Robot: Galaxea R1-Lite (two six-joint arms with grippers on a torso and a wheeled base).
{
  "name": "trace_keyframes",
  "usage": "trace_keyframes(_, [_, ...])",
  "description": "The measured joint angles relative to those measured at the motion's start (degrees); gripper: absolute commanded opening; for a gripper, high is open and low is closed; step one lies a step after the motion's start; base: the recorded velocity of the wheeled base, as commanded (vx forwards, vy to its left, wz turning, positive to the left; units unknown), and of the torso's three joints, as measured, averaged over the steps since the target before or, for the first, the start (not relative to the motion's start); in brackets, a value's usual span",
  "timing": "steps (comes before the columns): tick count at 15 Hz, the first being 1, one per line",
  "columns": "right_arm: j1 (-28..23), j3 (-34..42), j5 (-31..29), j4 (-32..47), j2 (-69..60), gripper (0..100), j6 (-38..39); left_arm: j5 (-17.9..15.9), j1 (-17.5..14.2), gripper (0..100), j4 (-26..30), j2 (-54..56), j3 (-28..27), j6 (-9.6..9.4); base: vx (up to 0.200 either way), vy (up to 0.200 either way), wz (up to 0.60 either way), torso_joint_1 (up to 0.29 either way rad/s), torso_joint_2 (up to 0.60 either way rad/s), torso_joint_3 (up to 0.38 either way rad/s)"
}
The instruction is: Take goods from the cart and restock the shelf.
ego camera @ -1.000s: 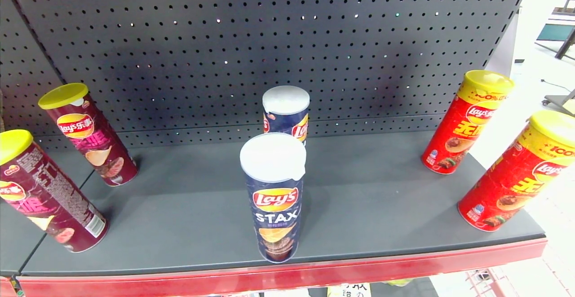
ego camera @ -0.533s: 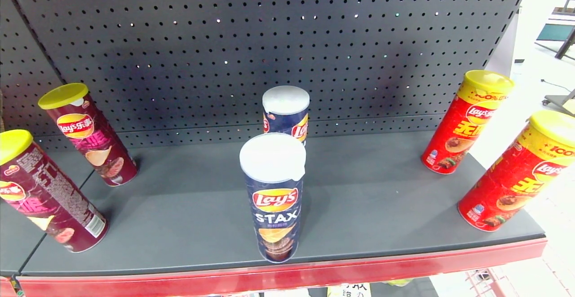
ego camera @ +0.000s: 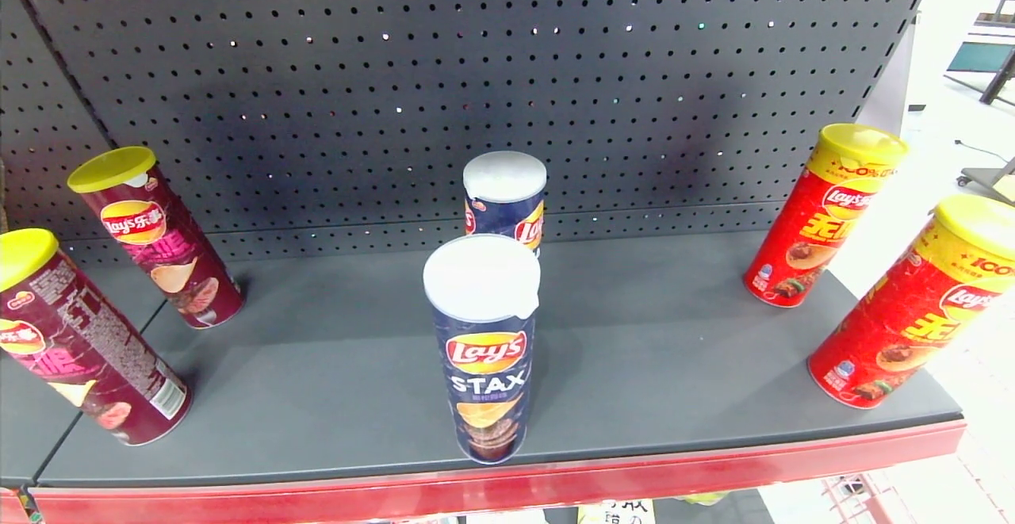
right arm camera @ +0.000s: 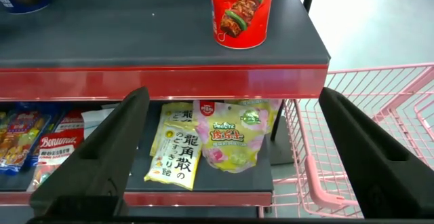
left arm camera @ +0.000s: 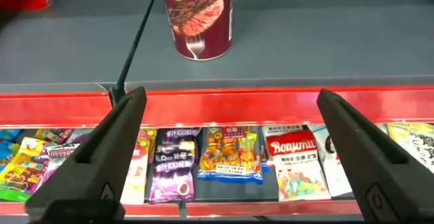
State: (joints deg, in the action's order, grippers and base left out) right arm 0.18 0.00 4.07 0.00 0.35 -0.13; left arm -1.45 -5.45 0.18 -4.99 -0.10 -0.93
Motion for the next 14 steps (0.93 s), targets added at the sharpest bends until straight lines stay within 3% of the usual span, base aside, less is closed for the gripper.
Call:
trace_keyframes(10, [-0.05, 0.0, -0.06, -0.07, -0.09, 100, 0.02, -0.02, 0.0, 100, 0.06, -0.07, 0.0, 0.17, 0.0, 0.0, 0.0, 0.0, 0.0, 0.0])
trace_keyframes(14, [0.0, 0.0, -0.05, -0.05, -0.11, 100, 0.0, -0.02, 0.02, 100, 0.09, -0.09, 0.0, 0.57, -0.2, 0.0, 0.0, 0.011, 0.0, 0.001])
